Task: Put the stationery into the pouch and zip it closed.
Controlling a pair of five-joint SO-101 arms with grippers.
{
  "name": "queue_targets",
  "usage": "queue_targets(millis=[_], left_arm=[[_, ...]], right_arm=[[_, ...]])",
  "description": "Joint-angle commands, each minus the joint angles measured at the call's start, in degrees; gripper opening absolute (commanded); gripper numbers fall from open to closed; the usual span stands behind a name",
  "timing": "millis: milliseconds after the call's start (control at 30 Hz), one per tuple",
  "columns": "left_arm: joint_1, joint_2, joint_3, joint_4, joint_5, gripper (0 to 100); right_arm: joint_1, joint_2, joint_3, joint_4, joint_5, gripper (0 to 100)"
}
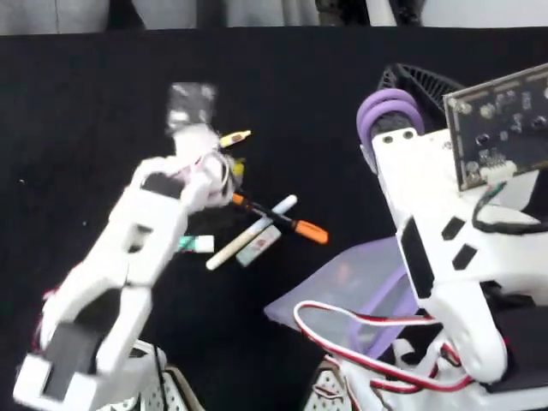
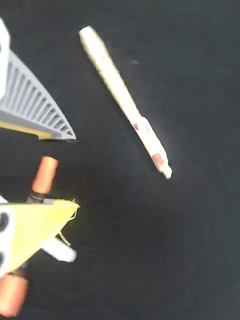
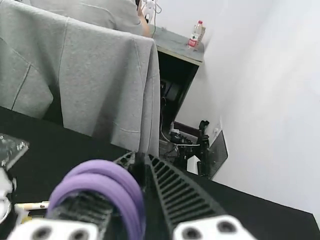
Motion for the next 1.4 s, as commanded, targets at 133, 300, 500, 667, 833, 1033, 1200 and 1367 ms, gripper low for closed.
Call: queue_targets(millis=[133,300,500,667,833,1033,1200,1367], left_arm=[[-0.84,6.59,-9.19,5.54,26.20,20],[-0.75,7.65,-9.10,5.19,35.25,20],[-0.57,14.51,-10.86,4.75,43.60,20],[1.19,16.44,-12.18,4.92,43.60,20],[6.46,16.53,-11.74,4.92,43.69,20],[7.52,16.70,-11.65,4.84,43.78,20],[7.34,16.79,-11.74,4.66,43.78,20],[6.02,16.88,-11.65,4.48,43.78,19]], right_arm=[[-0.70,0.40,0.31,-1.05,1.67,1.1],[-0.79,0.40,2.15,-1.49,1.58,1.1],[-0.79,0.40,5.85,-4.40,1.58,1.1],[-0.79,0.40,6.90,-5.10,1.58,1.1],[-0.79,0.40,6.90,-5.10,1.58,1.1],[-0.79,0.40,6.90,-5.10,1.58,1.1],[-0.79,0.40,6.99,-5.10,1.58,1.1],[-0.79,0.40,6.99,-5.01,1.58,1.1]])
